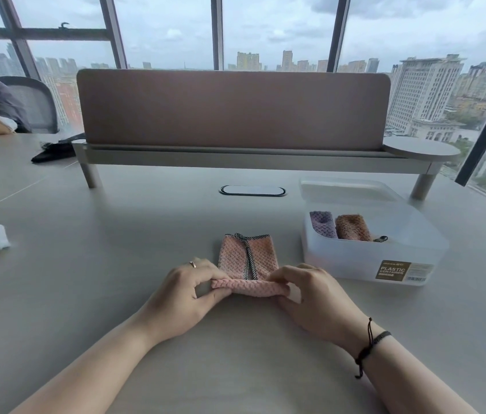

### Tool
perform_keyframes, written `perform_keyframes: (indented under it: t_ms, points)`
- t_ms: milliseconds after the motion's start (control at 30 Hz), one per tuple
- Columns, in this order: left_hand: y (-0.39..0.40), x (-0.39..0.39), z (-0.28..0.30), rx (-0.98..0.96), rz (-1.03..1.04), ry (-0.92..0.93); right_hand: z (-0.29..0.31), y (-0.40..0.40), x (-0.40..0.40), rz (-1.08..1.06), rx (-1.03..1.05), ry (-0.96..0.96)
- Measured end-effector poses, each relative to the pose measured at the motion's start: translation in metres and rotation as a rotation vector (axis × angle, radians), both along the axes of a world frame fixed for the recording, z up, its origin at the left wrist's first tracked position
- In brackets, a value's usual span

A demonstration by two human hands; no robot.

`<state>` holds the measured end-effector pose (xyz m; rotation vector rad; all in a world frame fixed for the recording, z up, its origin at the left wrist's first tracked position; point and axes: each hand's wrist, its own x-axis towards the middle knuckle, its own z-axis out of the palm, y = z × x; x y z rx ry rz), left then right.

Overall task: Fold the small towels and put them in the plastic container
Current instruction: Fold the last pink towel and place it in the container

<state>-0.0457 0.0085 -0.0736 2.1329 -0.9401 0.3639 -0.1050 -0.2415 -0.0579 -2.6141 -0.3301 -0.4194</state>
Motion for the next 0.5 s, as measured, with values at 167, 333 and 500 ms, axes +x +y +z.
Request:
perform_keyframes:
  t_ms: [167,333,500]
  points:
    - [0.001,-0.003,0.001,-0.056,0.053,0.098,-0.001,0.0,0.0,-0.042,0.189,0.044]
    - [-0.005,0.001,-0.002,-0.095,0.116,0.227,-0.006,0.006,0.006,-0.099,0.392,0.11]
    - [-0.008,0.005,-0.004,-0.049,0.163,0.219,-0.007,0.012,0.012,-0.152,0.373,0.091]
